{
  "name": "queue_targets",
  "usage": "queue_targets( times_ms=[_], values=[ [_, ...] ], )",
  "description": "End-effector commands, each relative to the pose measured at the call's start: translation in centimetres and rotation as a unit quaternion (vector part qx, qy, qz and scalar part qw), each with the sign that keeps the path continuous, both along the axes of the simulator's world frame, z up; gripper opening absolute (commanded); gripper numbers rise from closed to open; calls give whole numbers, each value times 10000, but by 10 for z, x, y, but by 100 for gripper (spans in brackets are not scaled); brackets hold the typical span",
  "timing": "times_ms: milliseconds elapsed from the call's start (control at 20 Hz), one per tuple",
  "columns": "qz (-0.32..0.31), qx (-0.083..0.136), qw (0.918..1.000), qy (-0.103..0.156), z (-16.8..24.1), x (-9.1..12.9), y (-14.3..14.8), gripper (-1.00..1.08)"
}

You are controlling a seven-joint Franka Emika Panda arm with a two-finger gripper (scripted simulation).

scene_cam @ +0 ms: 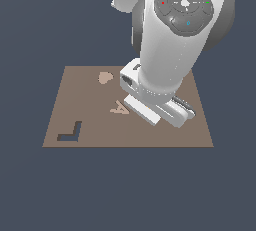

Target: Insert a designated object into the corresponding slot on a board.

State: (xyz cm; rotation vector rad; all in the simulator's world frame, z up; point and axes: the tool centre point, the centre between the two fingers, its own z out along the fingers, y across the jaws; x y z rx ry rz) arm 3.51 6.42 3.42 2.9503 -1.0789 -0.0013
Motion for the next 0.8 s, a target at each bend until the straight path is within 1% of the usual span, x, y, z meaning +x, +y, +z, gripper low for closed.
queue_targets(
  times_ms=[0,200,350,500,750],
  values=[
    [-366,1,9993,-3,1,-7,-4,-100],
    [-1062,1,9943,-4,2,-22,-9,-100],
    [-1653,1,9862,-5,2,-35,-12,-100],
    [-2282,2,9736,-5,3,-49,-13,-100],
    [-3173,3,9483,-5,4,-70,-10,-100]
  ],
)
